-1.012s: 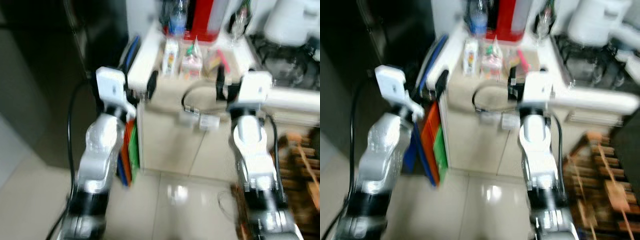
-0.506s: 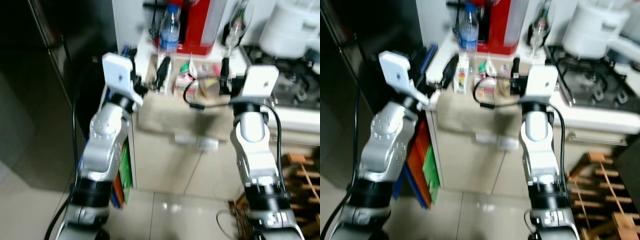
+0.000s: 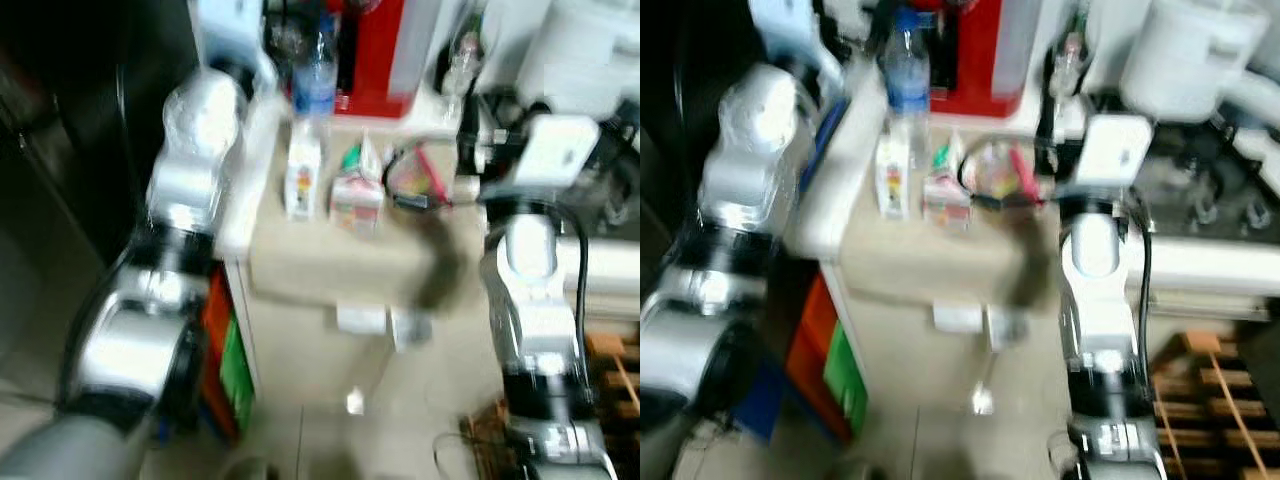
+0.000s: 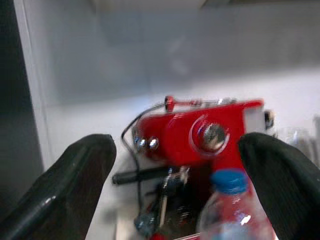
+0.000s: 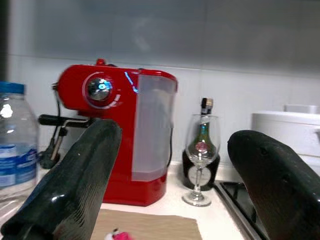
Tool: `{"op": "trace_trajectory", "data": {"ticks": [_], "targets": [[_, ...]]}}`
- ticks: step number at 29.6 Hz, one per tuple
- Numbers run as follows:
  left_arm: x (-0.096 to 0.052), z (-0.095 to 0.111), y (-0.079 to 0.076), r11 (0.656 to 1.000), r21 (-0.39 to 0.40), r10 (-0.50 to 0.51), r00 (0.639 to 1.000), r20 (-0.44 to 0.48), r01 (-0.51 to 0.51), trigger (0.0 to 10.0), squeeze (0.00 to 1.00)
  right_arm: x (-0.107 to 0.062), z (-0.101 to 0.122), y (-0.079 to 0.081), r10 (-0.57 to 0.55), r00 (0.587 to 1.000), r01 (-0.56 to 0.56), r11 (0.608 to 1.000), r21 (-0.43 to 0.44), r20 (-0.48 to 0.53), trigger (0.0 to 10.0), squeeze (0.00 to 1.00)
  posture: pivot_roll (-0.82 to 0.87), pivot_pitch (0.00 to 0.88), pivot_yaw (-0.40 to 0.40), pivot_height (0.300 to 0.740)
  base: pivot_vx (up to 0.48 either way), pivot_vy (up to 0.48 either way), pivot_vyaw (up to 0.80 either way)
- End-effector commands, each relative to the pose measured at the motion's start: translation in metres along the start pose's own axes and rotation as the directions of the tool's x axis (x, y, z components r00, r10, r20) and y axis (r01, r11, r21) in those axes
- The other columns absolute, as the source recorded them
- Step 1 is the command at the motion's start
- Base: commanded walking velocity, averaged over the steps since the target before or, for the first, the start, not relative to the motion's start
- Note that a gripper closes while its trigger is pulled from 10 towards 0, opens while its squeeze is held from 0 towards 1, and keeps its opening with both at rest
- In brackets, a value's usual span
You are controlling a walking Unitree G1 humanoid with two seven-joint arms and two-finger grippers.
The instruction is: Restocking fridge
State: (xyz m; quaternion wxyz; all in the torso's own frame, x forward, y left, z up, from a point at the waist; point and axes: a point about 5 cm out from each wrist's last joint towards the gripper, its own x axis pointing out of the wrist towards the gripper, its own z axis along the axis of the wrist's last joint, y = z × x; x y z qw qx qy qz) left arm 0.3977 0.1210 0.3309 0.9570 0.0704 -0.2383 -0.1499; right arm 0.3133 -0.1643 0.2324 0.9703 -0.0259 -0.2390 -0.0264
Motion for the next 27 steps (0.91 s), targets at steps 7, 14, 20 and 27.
{"op": "trace_trajectory", "data": {"ticks": [7,14,20,27], "targets": [[0.021,0.002,-0.002,0.992,-0.104,-0.081,0.995,-0.059,0.075,10.0,0.00,-0.011,0.002,-0.008,-0.047,0.999,0.048,0.999,0.010,-0.024,10.0,0.00,-0.12,0.000,0.058,0.740,0.000,0.000,0.00],[0.023,-0.010,-0.010,0.985,-0.123,-0.138,0.985,-0.101,0.125,10.0,0.00,-0.031,0.005,0.013,0.040,0.998,-0.037,0.998,0.058,-0.057,10.0,0.00,-0.17,0.001,0.077,0.740,0.000,0.000,0.00],[0.025,-0.010,-0.012,0.979,-0.167,-0.136,0.985,-0.105,0.117,10.0,0.00,-0.047,0.008,0.018,0.084,0.992,-0.079,0.995,0.061,-0.092,10.0,0.00,-0.22,0.050,0.078,0.740,0.000,0.000,0.00],[0.032,0.002,-0.010,0.941,-0.332,-0.082,0.996,-0.042,0.063,10.0,0.00,-0.061,0.018,0.024,0.180,0.978,-0.173,0.982,0.076,-0.109,10.0,0.00,-0.27,0.079,0.054,0.740,0.000,0.000,0.00]]}}
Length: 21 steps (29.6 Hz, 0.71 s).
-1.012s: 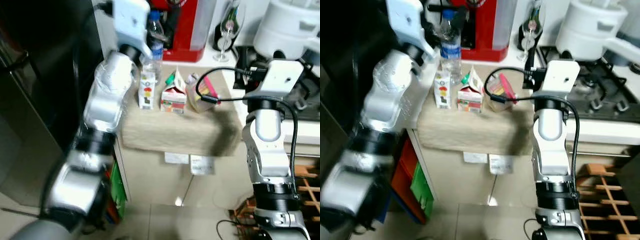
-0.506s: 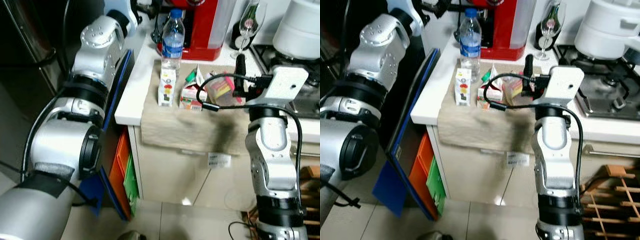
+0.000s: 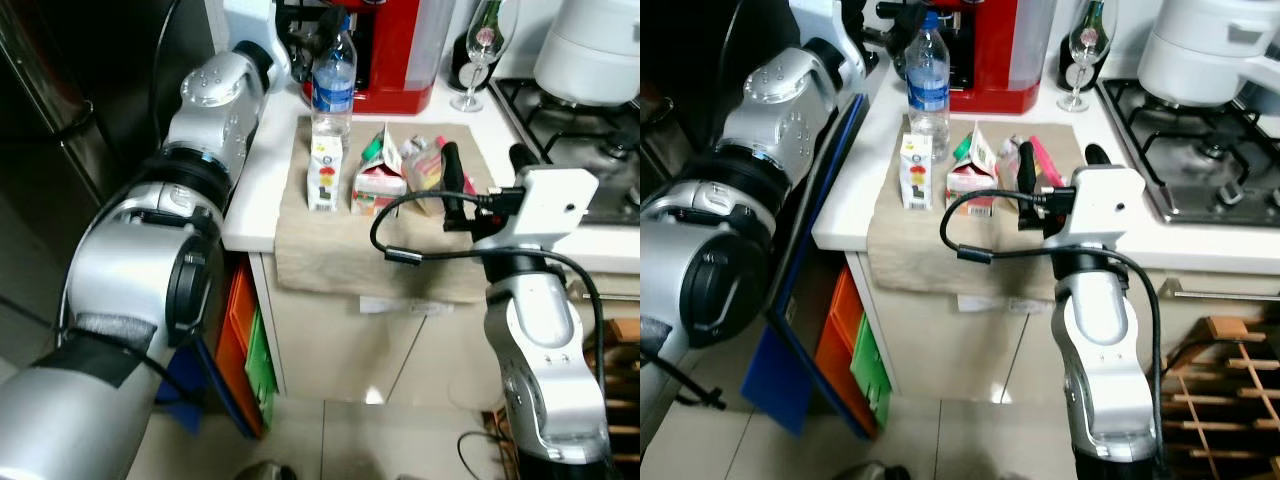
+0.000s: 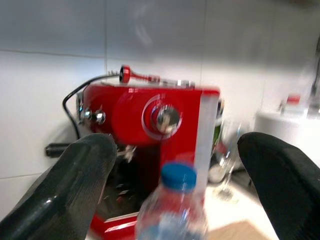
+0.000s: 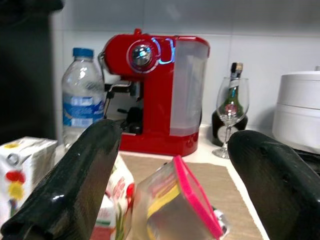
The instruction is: Restocking fridge
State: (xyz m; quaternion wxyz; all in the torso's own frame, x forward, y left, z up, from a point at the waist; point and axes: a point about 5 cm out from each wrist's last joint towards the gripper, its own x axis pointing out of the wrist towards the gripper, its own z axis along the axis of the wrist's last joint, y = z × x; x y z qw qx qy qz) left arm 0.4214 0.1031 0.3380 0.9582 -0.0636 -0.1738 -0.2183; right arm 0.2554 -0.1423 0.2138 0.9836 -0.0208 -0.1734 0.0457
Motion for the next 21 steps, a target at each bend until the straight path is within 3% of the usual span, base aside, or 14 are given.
{"op": "trace_trajectory", "data": {"ticks": [1,8,21], "targets": [[0.003,0.006,-0.003,0.999,-0.042,-0.001,1.000,0.020,0.002,10.0,0.00,0.000,0.007,0.007,0.056,0.998,-0.057,0.998,0.028,0.015,10.0,0.00,-0.27,0.082,0.050,0.740,0.000,0.000,0.00],[0.005,0.002,-0.010,0.999,-0.031,-0.028,1.000,0.010,0.028,10.0,0.00,-0.003,0.010,0.017,0.129,0.991,-0.128,0.990,0.054,-0.017,10.0,0.00,-0.29,0.096,0.044,0.740,0.000,0.000,0.00],[0.005,-0.006,-0.013,1.000,0.020,-0.022,0.999,-0.047,0.023,10.0,0.00,-0.003,0.013,0.029,0.161,0.987,-0.159,0.984,0.076,-0.028,10.0,0.00,-0.30,0.107,0.058,0.740,0.000,0.000,0.00]]}}
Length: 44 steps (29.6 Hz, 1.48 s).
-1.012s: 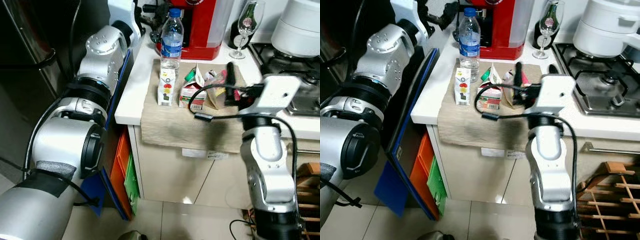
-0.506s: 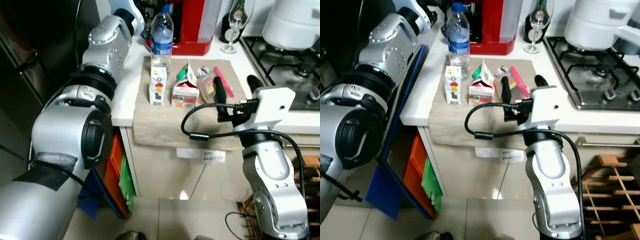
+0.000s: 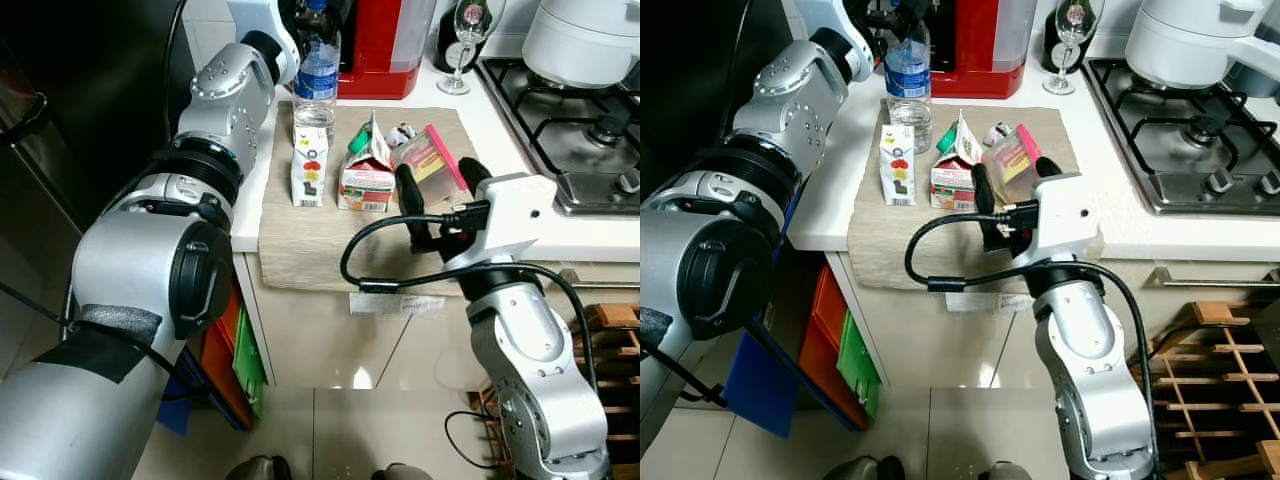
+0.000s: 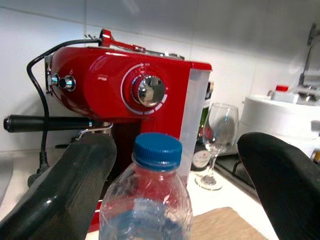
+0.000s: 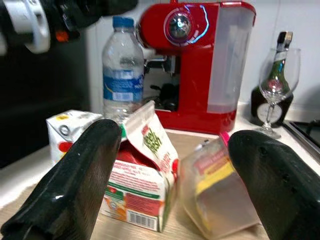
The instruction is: Restocking fridge
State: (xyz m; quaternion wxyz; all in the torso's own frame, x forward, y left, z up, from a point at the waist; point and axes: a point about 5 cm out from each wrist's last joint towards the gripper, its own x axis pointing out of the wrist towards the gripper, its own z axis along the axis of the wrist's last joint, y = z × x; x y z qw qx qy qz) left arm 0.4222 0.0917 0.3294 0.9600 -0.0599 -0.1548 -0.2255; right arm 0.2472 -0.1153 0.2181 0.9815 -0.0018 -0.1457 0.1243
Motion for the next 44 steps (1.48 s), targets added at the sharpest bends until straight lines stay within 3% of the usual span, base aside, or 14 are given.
{"op": "trace_trajectory", "data": {"ticks": [1,18,31,32,33,34,44], "targets": [[0.003,0.002,-0.004,0.999,0.041,-0.010,1.000,-0.020,0.011,10.0,0.00,0.000,0.005,0.002,0.011,1.000,-0.011,1.000,0.006,0.013,10.0,0.00,-0.30,0.107,0.058,0.740,0.000,0.000,0.00],[0.005,0.003,-0.006,0.997,0.079,0.004,0.999,-0.047,0.000,10.0,0.00,-0.007,0.009,0.007,0.025,1.000,-0.025,1.000,0.004,0.003,10.0,0.00,-0.34,0.131,0.060,0.740,0.000,0.000,0.00],[0.004,-0.009,-0.012,0.999,0.052,-0.010,0.996,-0.088,0.014,10.0,0.00,-0.013,0.010,0.007,0.020,1.000,-0.020,1.000,0.000,-0.018,10.0,0.00,-0.36,0.149,0.056,0.740,0.000,0.000,0.00],[0.004,-0.009,-0.012,0.999,0.046,-0.011,0.996,-0.090,0.016,9.7,0.00,-0.013,0.010,0.007,0.020,1.000,-0.020,1.000,0.000,-0.019,10.0,0.00,-0.36,0.149,0.056,0.740,0.000,0.000,0.00],[0.004,-0.009,-0.012,0.999,0.040,-0.013,0.996,-0.088,0.017,4.2,0.00,-0.013,0.010,0.007,0.020,1.000,-0.020,1.000,0.000,-0.020,10.0,0.00,-0.37,0.150,0.056,0.740,0.000,0.000,0.00],[0.004,-0.009,-0.012,0.999,0.043,-0.016,0.996,-0.087,0.020,0.0,0.00,-0.013,0.010,0.007,0.019,1.000,-0.019,1.000,0.001,-0.022,10.0,0.00,-0.37,0.151,0.055,0.740,0.000,0.000,0.00],[0.004,-0.008,-0.011,0.997,0.077,-0.003,0.996,-0.090,0.009,0.0,0.00,-0.013,0.007,0.006,0.015,0.999,-0.015,1.000,0.000,-0.040,10.0,0.00,-0.36,0.147,0.052,0.740,0.000,0.000,0.00]]}}
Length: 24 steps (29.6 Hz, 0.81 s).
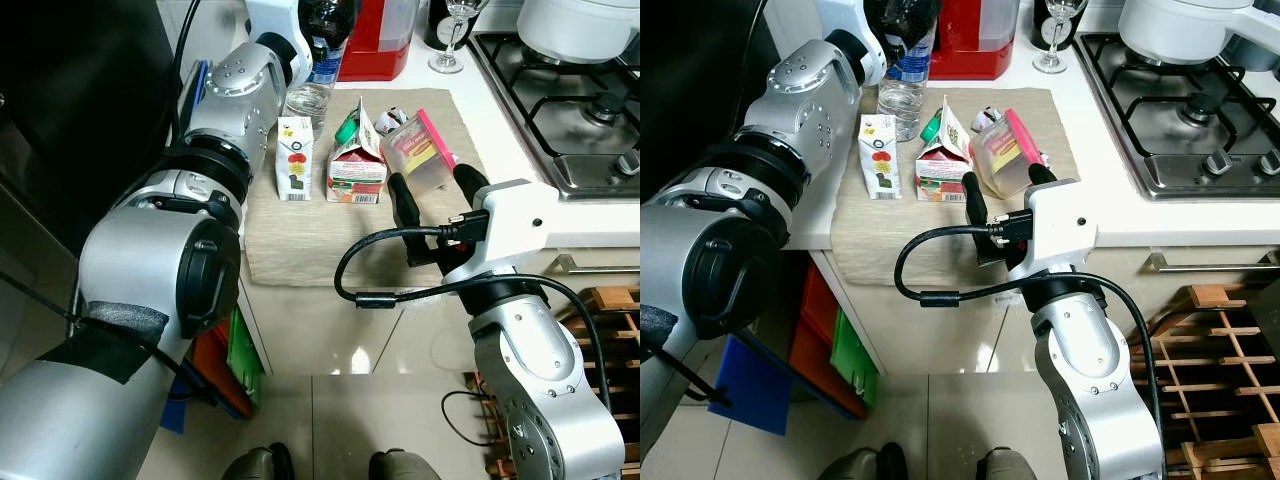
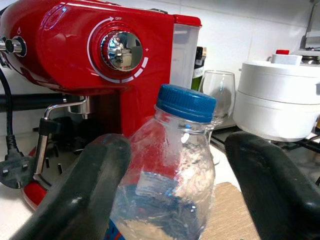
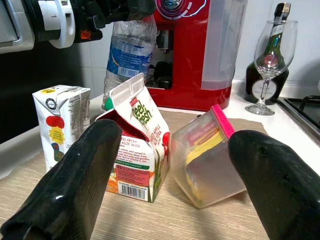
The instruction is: Restocking fridge
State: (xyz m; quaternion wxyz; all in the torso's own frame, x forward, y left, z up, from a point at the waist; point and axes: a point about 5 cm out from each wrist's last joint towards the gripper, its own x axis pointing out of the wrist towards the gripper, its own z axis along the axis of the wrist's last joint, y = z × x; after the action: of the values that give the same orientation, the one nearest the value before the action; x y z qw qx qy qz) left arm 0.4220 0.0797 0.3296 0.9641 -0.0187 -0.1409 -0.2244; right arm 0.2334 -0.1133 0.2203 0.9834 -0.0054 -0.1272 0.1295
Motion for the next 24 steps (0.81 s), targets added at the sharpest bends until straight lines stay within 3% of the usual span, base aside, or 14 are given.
{"op": "trace_trajectory", "data": {"ticks": [1,8,18,24], "targets": [[0.000,-0.007,-0.001,1.000,0.006,0.000,0.999,-0.045,0.000,0.0,0.00,-0.001,0.001,0.001,0.004,1.000,-0.004,1.000,0.001,-0.003,10.0,0.00,-0.36,0.147,0.052,0.740,0.000,0.000,0.00],[-0.003,-0.011,0.004,0.996,0.091,0.025,0.997,-0.078,-0.018,0.0,0.00,-0.002,-0.001,0.000,0.003,1.000,-0.003,1.000,0.000,-0.012,10.0,0.00,-0.36,0.134,0.050,0.740,0.000,0.000,0.00],[-0.006,-0.007,0.016,0.996,0.074,0.049,0.997,-0.058,-0.045,0.0,0.00,0.001,-0.005,-0.001,0.014,1.000,-0.014,1.000,-0.003,-0.020,10.0,0.00,-0.34,0.108,0.038,0.740,0.000,0.000,0.00],[-0.006,-0.007,0.014,0.998,0.064,0.013,0.998,-0.056,-0.010,0.0,0.00,0.001,-0.006,-0.001,0.018,1.000,-0.018,1.000,-0.002,-0.025,10.0,0.00,-0.34,0.104,0.036,0.740,0.000,0.000,0.00]]}}
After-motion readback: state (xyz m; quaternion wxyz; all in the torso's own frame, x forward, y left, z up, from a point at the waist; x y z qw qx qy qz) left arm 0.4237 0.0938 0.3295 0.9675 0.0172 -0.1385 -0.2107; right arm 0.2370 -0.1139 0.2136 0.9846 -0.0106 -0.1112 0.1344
